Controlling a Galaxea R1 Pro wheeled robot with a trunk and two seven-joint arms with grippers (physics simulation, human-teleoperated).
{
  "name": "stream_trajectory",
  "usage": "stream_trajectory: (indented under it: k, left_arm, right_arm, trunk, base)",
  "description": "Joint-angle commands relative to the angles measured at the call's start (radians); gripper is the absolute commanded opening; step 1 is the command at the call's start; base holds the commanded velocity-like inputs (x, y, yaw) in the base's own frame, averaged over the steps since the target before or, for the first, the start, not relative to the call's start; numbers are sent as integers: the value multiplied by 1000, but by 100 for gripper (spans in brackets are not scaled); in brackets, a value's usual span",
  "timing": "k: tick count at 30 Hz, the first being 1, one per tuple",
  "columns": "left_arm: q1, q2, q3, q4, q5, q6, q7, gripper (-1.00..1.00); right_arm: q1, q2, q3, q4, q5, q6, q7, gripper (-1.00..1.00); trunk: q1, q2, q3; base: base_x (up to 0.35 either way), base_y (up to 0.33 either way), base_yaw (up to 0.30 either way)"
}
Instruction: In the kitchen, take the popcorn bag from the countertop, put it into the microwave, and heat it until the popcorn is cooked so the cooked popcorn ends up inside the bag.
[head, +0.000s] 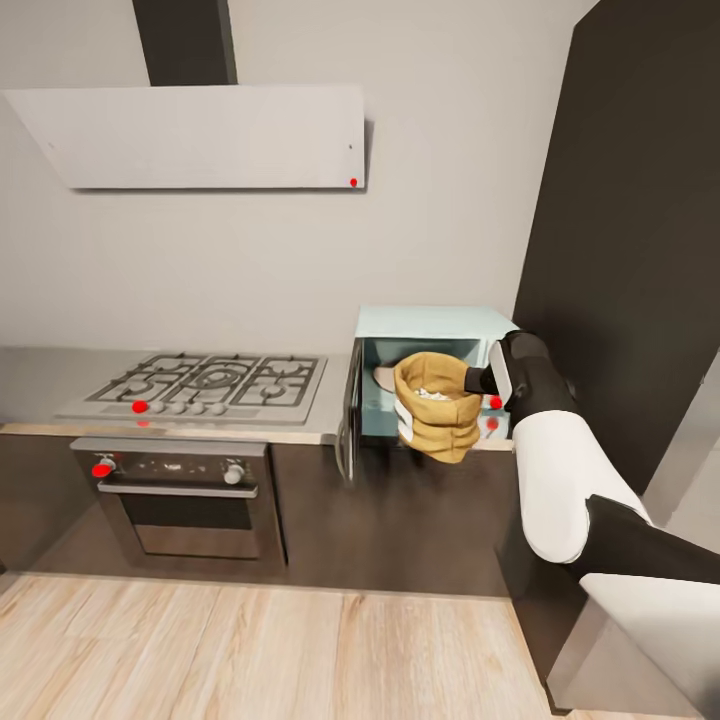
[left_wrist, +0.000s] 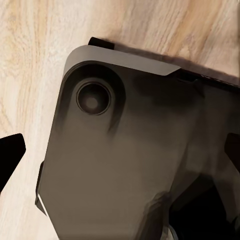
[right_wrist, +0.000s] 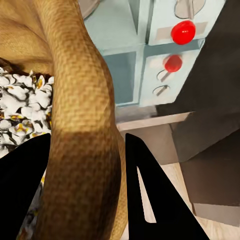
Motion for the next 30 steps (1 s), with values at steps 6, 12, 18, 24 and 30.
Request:
stream_trajectory:
  k: [6, 12, 18, 24, 30]
  left_arm:
    - [0, 0, 1, -3, 5, 6, 3, 100]
    - [0, 1, 1, -3, 5, 6, 3, 100]
    - [0, 1, 1, -3, 5, 6, 3, 100]
    - [0, 1, 2, -3, 5, 6, 3, 100]
    - [0, 1, 2, -3, 5, 5, 3, 100]
  right_arm:
    - [-1, 2, -1, -1, 0, 2, -5, -100]
    - [-1, 2, -4, -2, 4, 2, -5, -100]
    - [-1, 2, -5, -2, 3, 2, -5, -100]
    - [-1, 2, -6, -2, 1, 2, -5, -100]
    - [-1, 2, -6, -1, 2, 2, -5, -100]
  trunk:
    - [0, -1, -1]
    - [0, -1, -1]
    - [0, -1, -1]
    - [0, -1, -1]
    - [0, -1, -1]
  base:
    - [249, 0, 0]
    - [250, 0, 0]
    - [250, 0, 0]
    - [250, 0, 0]
    - [137, 0, 0]
